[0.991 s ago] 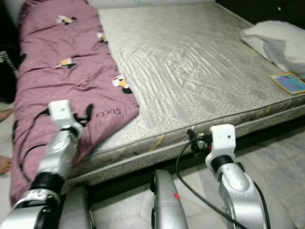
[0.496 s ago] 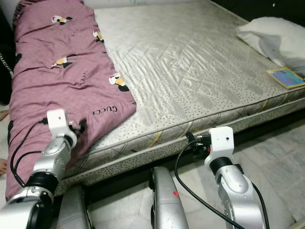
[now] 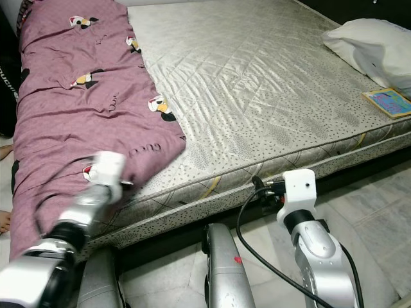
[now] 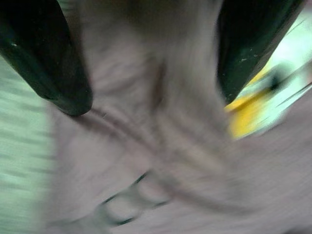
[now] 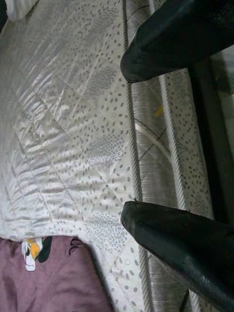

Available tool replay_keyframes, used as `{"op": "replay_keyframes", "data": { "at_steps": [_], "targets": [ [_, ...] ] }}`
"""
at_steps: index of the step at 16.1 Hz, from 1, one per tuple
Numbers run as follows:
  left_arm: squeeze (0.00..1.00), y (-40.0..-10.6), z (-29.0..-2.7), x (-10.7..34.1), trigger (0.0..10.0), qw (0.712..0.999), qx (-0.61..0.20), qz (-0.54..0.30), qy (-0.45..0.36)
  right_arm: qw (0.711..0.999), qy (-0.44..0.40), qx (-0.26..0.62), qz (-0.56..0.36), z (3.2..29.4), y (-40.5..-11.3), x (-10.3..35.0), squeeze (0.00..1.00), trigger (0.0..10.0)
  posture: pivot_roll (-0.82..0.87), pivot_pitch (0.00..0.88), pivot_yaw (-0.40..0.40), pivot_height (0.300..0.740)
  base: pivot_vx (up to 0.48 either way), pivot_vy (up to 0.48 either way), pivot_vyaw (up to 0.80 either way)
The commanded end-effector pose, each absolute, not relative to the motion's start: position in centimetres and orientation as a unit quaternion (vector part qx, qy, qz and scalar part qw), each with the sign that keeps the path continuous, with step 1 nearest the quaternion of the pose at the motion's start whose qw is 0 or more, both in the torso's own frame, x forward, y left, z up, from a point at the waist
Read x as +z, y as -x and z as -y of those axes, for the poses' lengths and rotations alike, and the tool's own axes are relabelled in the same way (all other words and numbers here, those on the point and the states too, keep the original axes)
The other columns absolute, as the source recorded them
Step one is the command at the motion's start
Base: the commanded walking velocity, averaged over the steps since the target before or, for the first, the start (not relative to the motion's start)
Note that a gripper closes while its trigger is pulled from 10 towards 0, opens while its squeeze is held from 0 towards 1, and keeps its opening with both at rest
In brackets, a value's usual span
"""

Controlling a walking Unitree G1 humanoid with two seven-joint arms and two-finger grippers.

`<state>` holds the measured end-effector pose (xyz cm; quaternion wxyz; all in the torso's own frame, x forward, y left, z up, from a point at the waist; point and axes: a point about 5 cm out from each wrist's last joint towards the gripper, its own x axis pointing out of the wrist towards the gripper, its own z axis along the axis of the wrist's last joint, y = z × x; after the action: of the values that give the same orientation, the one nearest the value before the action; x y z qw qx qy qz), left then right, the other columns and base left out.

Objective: Clean up the room

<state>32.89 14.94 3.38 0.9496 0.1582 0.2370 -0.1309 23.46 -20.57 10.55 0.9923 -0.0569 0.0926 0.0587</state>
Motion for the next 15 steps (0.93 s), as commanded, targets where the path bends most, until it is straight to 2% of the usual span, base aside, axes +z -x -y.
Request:
{"op": "replay_keyframes", "data": {
  "at_steps": [1, 5, 8, 10, 11, 13, 15],
  "targets": [
    [0.00, -32.9, -13.6, 3.6, 10.0, 0.936, -0.187, -0.221, -0.200, 0.993, 0.062, 0.050, -0.087, 20.9, -23.7, 10.8, 0.00, 10.0, -0.18, 0.000, -0.041, 0.538, 0.000, 0.000, 0.00],
    [0.00, -31.0, -9.6, 3.2, 10.0, 0.862, -0.360, -0.160, -0.320, 0.993, 0.063, 0.053, -0.080, 20.7, -24.6, 10.9, 0.00, 10.0, -0.16, 0.000, -0.044, 0.538, 0.000, 0.000, 0.00],
    [0.00, -29.7, -7.0, 3.6, 10.0, 0.829, -0.435, -0.095, -0.338, 0.994, 0.061, 0.054, -0.077, 20.5, -24.9, 10.8, 0.00, 10.0, -0.15, 0.000, -0.048, 0.538, 0.000, 0.000, 0.00],
    [0.00, -29.2, -6.1, 4.0, 10.0, 0.821, -0.457, -0.067, -0.335, 0.994, 0.061, 0.056, -0.076, 20.3, -25.0, 10.7, 0.00, 10.0, -0.15, 0.000, -0.050, 0.538, 0.000, 0.000, 0.00],
    [0.00, -29.0, -5.6, 4.4, 10.0, 0.820, -0.462, -0.047, -0.335, 0.994, 0.061, 0.058, -0.074, 20.3, -25.2, 10.8, 0.00, 10.0, -0.14, 0.000, -0.050, 0.538, 0.000, 0.000, 0.00],
    [0.00, -29.3, -4.8, 6.1, 10.0, 0.837, -0.446, 0.017, -0.317, 0.994, 0.060, 0.055, -0.066, 20.3, -25.5, 11.0, 0.00, 10.0, -0.14, 0.000, -0.049, 0.538, 0.000, 0.000, 0.00],
    [0.00, -31.4, -5.8, 10.3, 10.0, 0.899, -0.322, 0.125, -0.269, 0.995, 0.060, 0.053, -0.065, 20.3, -25.6, 11.0, 0.00, 10.0, -0.14, 0.000, -0.045, 0.538, 0.000, 0.000, 0.00]
  ]
}}
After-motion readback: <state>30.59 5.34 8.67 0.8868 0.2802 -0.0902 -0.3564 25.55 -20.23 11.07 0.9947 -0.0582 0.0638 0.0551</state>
